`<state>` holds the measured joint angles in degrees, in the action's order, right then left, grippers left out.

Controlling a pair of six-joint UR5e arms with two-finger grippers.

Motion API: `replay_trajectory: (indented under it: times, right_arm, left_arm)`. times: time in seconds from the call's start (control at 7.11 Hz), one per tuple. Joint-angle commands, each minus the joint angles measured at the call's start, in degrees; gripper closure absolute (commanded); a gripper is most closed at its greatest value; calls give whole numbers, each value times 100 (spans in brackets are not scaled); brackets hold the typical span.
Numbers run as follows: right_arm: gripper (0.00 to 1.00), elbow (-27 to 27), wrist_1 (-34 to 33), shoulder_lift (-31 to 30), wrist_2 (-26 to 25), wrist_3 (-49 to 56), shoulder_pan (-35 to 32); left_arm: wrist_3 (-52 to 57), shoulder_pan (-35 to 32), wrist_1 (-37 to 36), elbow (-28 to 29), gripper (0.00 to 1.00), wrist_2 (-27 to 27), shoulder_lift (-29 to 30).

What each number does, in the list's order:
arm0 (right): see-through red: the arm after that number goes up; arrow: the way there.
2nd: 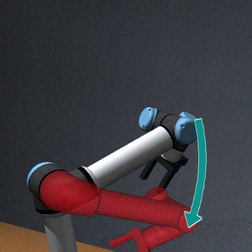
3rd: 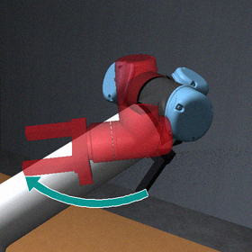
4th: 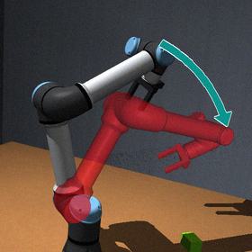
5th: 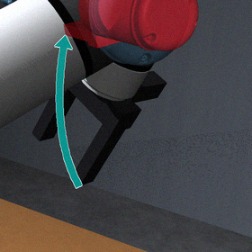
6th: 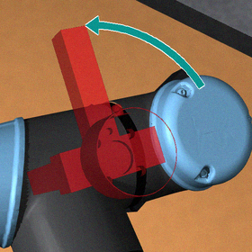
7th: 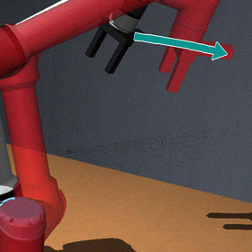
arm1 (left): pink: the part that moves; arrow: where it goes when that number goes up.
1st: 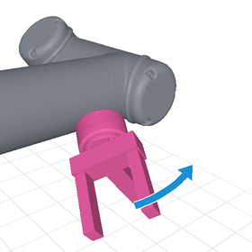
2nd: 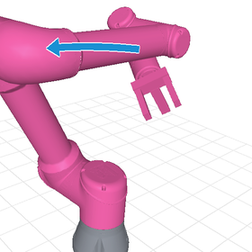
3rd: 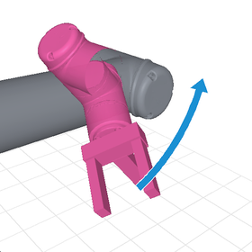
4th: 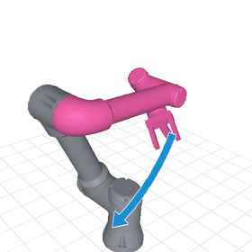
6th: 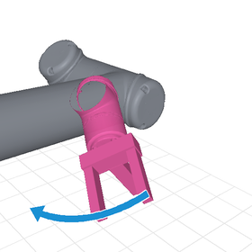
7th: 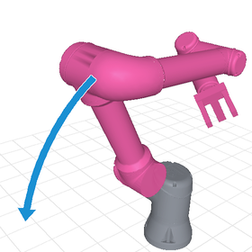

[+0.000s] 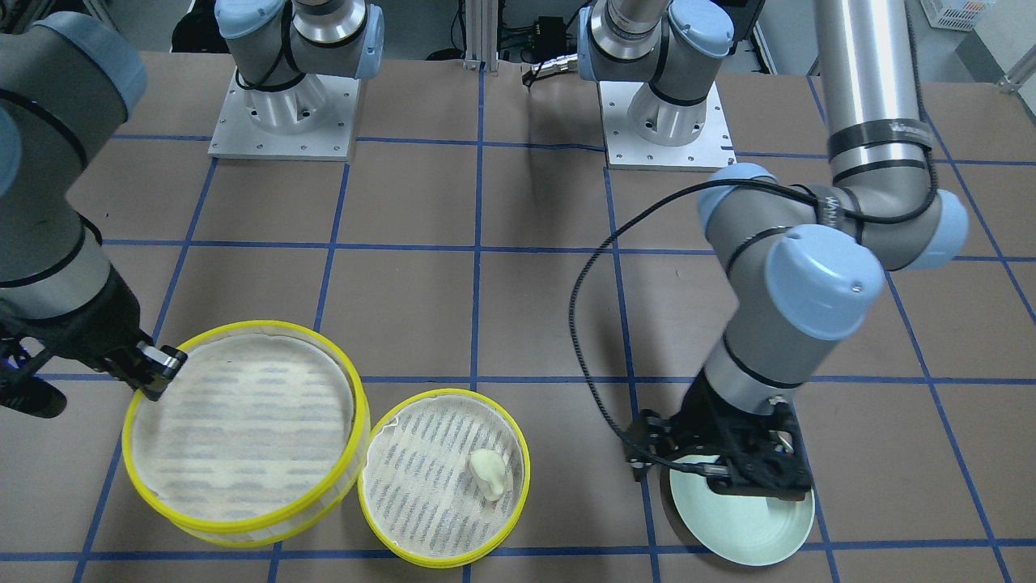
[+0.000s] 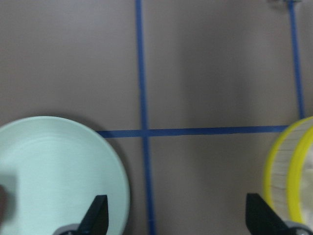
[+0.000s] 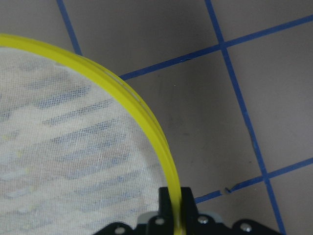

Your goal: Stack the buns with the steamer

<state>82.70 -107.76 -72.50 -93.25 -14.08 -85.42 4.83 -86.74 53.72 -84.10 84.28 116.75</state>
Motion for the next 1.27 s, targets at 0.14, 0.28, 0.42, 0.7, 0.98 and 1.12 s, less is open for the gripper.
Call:
replay_trajectory:
  times: [0.14, 0.28, 0.42, 0.7, 0.98, 1.12]
  right_arm:
    - [100, 9, -297, 427, 87, -1531, -921]
    - [100, 9, -568, 761, 114, -1666, -1107]
    - [100, 9, -771, 973, 157, -1781, -1231]
    - [100, 9, -993, 1159, 289, -1949, -1311]
    - [100, 236, -993, 1142, 325, -1984, -1311]
    - [100, 298, -1002, 1133, 334, -2054, -1320]
  left_arm:
    - [1345, 658, 61, -158, 0, 790, 241]
    - [1380, 763, -192, -255, 0, 905, 452]
    - [1363, 973, -412, -282, 0, 854, 610]
    - [1363, 1045, -695, -291, 2, 845, 874]
    - [1345, 1045, -696, -291, 14, 827, 1059]
    - [1310, 1037, -687, -291, 17, 827, 1060]
